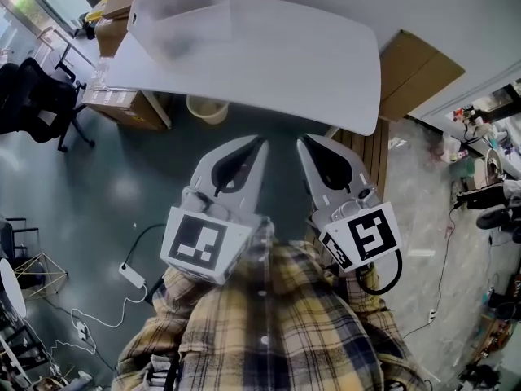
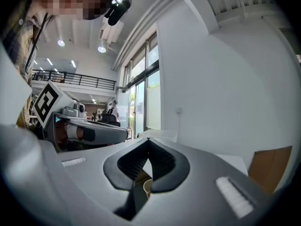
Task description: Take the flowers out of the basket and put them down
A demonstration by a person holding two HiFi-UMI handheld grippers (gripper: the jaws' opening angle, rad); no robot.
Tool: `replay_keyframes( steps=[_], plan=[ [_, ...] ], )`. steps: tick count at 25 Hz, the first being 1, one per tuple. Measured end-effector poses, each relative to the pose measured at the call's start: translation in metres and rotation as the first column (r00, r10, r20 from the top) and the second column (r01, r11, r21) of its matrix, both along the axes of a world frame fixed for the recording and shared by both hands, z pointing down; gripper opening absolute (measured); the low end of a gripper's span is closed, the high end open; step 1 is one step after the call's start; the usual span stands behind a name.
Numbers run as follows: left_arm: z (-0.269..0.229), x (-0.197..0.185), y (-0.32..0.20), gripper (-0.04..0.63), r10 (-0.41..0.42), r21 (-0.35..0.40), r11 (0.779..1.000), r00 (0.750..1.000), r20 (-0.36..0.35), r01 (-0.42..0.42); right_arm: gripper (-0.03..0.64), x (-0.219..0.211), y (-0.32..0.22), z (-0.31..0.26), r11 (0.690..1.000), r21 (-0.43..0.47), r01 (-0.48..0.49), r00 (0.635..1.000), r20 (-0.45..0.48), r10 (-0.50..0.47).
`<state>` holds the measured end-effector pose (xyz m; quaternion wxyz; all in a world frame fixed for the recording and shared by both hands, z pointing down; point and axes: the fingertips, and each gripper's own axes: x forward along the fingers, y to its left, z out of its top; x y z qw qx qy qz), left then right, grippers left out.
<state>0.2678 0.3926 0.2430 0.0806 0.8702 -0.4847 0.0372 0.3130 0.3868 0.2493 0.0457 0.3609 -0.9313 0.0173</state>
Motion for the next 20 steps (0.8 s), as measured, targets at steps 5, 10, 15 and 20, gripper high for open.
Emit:
replay_keyframes(
  steps=[5, 10, 15, 20],
  plan=[
    [-0.002, -0.045, -0.044, 0.002, 0.003, 0.017, 1.000, 1.000, -0.013, -0.003, 0.005, -0.046, -0.042, 0.001, 1.000, 0.001, 0.002, 1.000, -0.004, -0.002],
    [-0.004, -0.111, -0.104, 0.002, 0.002, 0.014, 1.000, 1.000, -0.012, -0.002, 0.005, -0.108, -0.105, -0.002, 1.000, 0.003, -0.011, 1.000, 0.005, 0.011],
    [-0.005, -0.182, -0.163, 0.002, 0.003, 0.007, 1.000, 1.000, -0.001, -0.003, 0.005, -0.172, -0.166, -0.003, 1.000, -0.004, -0.025, 1.000, 0.016, 0.025],
    [0.001, -0.236, -0.205, 0.002, 0.001, -0.009, 1.000, 1.000, 0.011, -0.001, 0.005, -0.219, -0.213, 0.000, 0.999, -0.012, -0.042, 0.999, 0.009, 0.042]
  ],
)
